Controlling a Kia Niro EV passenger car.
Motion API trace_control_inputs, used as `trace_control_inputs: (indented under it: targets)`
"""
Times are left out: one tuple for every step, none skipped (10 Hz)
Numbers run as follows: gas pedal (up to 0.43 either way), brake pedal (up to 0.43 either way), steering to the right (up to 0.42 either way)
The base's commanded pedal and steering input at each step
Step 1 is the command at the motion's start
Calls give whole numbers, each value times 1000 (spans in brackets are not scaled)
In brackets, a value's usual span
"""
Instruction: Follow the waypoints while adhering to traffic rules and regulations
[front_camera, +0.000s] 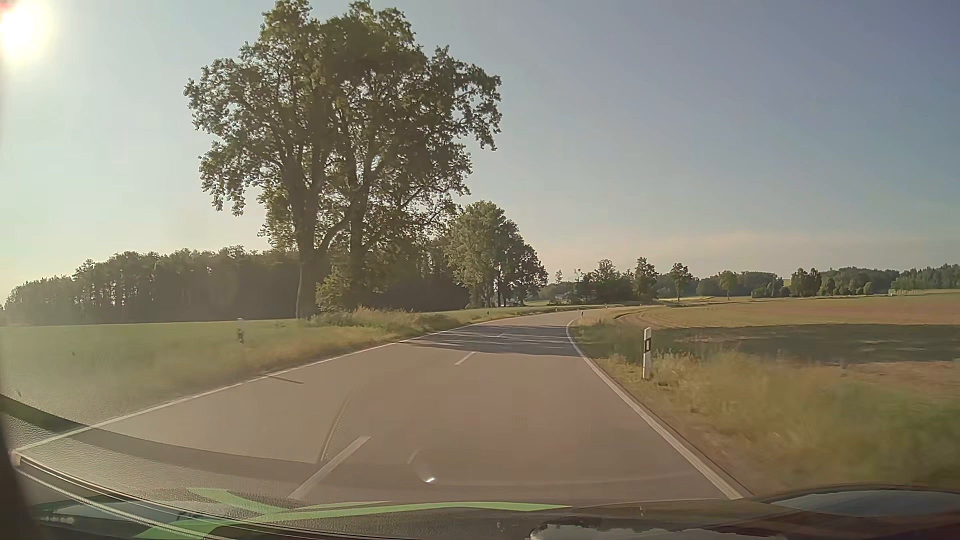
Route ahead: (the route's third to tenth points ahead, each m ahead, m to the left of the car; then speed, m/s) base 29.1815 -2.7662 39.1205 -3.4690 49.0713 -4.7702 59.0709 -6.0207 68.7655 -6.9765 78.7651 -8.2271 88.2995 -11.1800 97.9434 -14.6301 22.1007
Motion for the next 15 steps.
trace_control_inputs:
  targets:
    - [177, 0, 13]
    - [189, 0, 11]
    - [197, 0, 11]
    - [209, 0, 12]
    - [220, 0, 11]
    - [220, 0, 11]
    - [228, 0, 11]
    - [228, 0, 12]
    - [228, 0, 13]
    - [228, 0, 15]
    - [228, 0, 16]
    - [220, 0, 17]
    - [220, 0, 17]
    - [228, 0, 16]
    - [228, 0, 16]
